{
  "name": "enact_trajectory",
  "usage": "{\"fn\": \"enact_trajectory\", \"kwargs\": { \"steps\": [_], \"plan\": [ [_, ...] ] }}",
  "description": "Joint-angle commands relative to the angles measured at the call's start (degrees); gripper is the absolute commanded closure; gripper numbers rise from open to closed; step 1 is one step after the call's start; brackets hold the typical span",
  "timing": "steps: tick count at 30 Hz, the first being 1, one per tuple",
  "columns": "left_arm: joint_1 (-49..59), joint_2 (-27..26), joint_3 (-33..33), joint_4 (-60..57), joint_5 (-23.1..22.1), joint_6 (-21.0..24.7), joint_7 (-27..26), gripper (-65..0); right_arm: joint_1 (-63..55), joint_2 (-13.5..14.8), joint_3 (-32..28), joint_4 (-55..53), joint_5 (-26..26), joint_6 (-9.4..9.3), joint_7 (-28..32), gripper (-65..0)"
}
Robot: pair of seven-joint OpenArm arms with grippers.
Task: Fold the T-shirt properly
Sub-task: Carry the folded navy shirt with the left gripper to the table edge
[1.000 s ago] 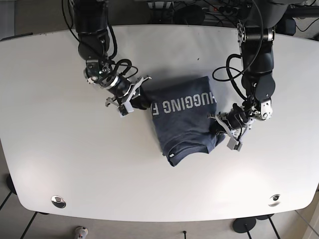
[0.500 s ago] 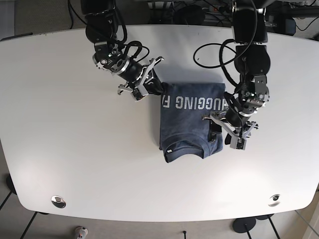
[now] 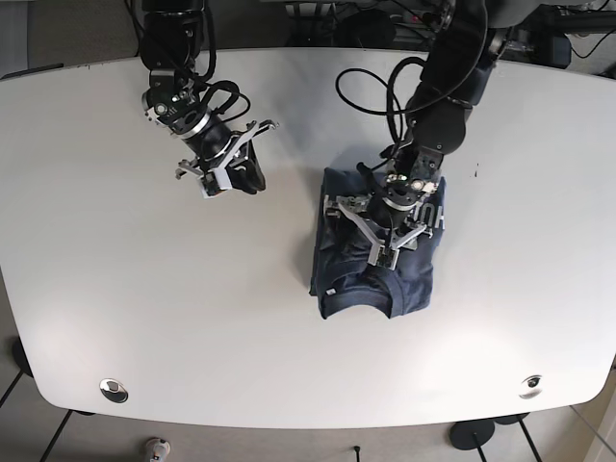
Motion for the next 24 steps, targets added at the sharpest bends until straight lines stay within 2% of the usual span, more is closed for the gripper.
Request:
{"fn": "enact_trajectory", "kwargs": {
  "steps": [1,5,8,9,11,12,13,15,18,21,24],
  "plan": [
    [3.98,-6.76,-5.01,-1.00,-1.09,-1.87,6.89,-37.2,-0.23,-0.14,-0.02,3.35,2.94,0.58,1.02,-6.7],
    [7.32,-16.16,-15.29,-3.73,-1.53,-13.83,9.18,-37.2,-0.41,0.12,-0.02,6.43,6.54,0.58,-2.23,-6.7],
    [8.99,-24.34,-23.47,-12.96,-1.01,-23.59,8.83,-37.2,-0.67,0.12,-0.02,9.68,6.54,0.58,-4.69,-6.7],
    [8.81,-26.63,-24.87,-16.65,0.14,-25.96,8.47,-37.2,-0.85,0.12,-0.02,10.30,6.54,0.58,-5.22,-6.7],
    [8.81,-32.25,-27.25,-26.06,5.15,-30.88,4.08,-37.2,-0.93,0.12,-0.02,12.05,6.28,0.58,-6.19,-6.7],
    [8.72,-34.19,-28.21,-29.40,6.73,-32.03,0.83,-37.2,-1.02,0.12,-0.02,12.32,6.36,0.58,-6.45,-6.7],
    [8.72,-36.65,-29.71,-33.71,8.14,-32.82,-4.63,-37.2,-1.11,0.12,-0.02,12.85,6.54,0.58,-6.63,-6.7],
    [8.99,-39.81,-30.32,-37.31,8.75,-32.91,-11.75,-37.2,-1.99,0.12,-0.02,13.02,6.72,0.58,-6.54,-6.7],
    [9.07,-40.78,-30.41,-36.43,8.66,-34.58,-12.63,-37.2,-2.43,-0.05,-0.28,13.37,6.72,0.58,-6.36,-6.7],
    [9.16,-40.34,-30.68,-30.46,8.66,-37.65,-12.63,-37.2,-3.22,-0.14,-0.11,14.25,6.72,0.58,-6.27,-6.5],
    [11.10,-38.06,-33.93,-24.39,6.91,-38.09,-12.63,-37.2,-3.92,-0.14,-0.11,15.83,6.72,0.58,-6.19,-6.5]
  ]
}}
